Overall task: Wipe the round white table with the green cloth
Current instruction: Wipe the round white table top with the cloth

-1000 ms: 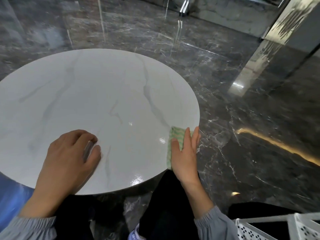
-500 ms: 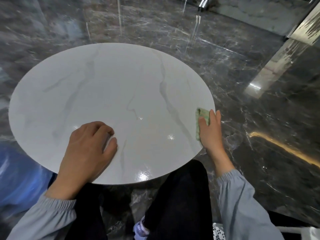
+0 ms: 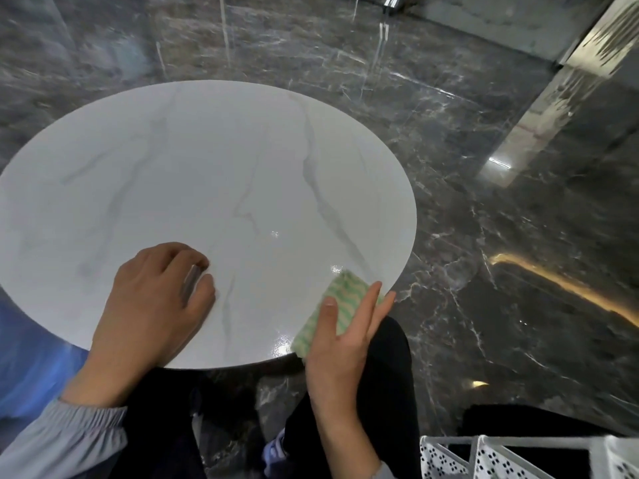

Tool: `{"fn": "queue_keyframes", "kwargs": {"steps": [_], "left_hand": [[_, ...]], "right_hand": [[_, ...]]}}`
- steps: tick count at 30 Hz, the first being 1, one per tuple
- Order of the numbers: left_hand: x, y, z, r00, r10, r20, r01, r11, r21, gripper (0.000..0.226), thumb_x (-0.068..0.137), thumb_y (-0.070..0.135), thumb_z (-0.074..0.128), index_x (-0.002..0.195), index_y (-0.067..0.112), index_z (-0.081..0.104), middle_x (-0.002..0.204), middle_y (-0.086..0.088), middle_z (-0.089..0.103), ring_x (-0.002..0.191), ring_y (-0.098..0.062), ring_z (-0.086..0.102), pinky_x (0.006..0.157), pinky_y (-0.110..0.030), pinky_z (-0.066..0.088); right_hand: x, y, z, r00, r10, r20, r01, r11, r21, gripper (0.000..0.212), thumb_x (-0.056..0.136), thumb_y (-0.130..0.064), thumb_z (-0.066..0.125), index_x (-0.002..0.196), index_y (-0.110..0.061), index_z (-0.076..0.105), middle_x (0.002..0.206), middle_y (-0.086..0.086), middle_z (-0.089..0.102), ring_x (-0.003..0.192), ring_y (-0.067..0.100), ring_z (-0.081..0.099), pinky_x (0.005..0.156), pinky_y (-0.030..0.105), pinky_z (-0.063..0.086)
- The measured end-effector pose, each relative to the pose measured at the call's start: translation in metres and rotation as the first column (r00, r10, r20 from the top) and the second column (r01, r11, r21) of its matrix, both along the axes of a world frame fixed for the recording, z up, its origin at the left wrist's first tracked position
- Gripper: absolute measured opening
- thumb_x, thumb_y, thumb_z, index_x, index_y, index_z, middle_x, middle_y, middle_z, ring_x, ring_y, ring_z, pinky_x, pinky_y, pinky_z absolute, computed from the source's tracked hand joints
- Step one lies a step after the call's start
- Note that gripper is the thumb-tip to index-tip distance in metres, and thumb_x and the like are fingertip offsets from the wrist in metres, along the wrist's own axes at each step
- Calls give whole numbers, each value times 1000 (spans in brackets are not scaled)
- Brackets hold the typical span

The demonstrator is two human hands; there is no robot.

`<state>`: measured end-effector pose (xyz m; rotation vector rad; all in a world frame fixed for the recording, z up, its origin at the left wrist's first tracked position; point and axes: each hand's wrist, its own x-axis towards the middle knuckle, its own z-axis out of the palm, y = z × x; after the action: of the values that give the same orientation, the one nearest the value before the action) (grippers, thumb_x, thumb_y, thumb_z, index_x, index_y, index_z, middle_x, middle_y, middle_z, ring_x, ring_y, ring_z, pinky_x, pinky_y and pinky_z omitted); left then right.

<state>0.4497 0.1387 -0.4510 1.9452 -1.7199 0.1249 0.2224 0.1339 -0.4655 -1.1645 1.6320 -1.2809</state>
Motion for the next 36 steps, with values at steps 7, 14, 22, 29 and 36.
{"fn": "queue_keyframes", "kwargs": {"steps": [7, 14, 22, 29, 36], "left_hand": [[1, -1, -2, 1000, -4, 5, 4, 1000, -10, 23, 92, 34, 56, 105, 20, 69, 111, 2, 65, 103, -27, 58, 92, -45, 43], [4, 0, 3, 999, -25, -22, 25, 1000, 7, 24, 90, 34, 58, 103, 19, 71, 110, 2, 65, 105, -28, 61, 91, -46, 46], [3, 1, 5, 1000, -15, -27, 16, 999, 38, 24, 91, 35, 57, 105, 21, 71, 112, 4, 66, 108, -25, 59, 94, -43, 43], [3, -1, 2, 999, -32, -5, 32, 999, -19, 23, 90, 34, 56, 102, 19, 70, 108, 2, 66, 100, -25, 57, 88, -41, 39], [0, 1, 6, 1000, -13, -28, 14, 1000, 14, 25, 90, 34, 57, 104, 18, 71, 110, 1, 67, 105, -27, 59, 92, -44, 42]], "right_hand": [[-57, -82, 3, 991, 40, -131, -30, 997, 72, 68, 109, -35, 50, 166, -27, 15, 173, -16, -9, 156, 7, 11, 112, 20, 17], [-87, -141, 26, 914, 213, -345, -151, 969, 197, 68, 111, -32, 40, 167, -22, 3, 173, -2, -17, 160, 25, -6, 128, 48, 11], [-44, -54, 4, 985, -93, 142, 86, 995, 53, 69, 103, -29, 64, 159, -39, 26, 119, -16, 61, 94, -2, 65, 59, 3, 48], [-46, -66, -4, 942, -137, 306, 133, 991, 35, 68, 101, -23, 67, 159, -34, 33, 135, -9, 63, 111, 1, 66, 71, 5, 53], [-91, -140, 9, 925, -126, 359, 91, 989, 113, 60, 96, -19, 73, 148, -17, 42, 129, 6, 67, 109, 19, 71, 80, 30, 62]]}}
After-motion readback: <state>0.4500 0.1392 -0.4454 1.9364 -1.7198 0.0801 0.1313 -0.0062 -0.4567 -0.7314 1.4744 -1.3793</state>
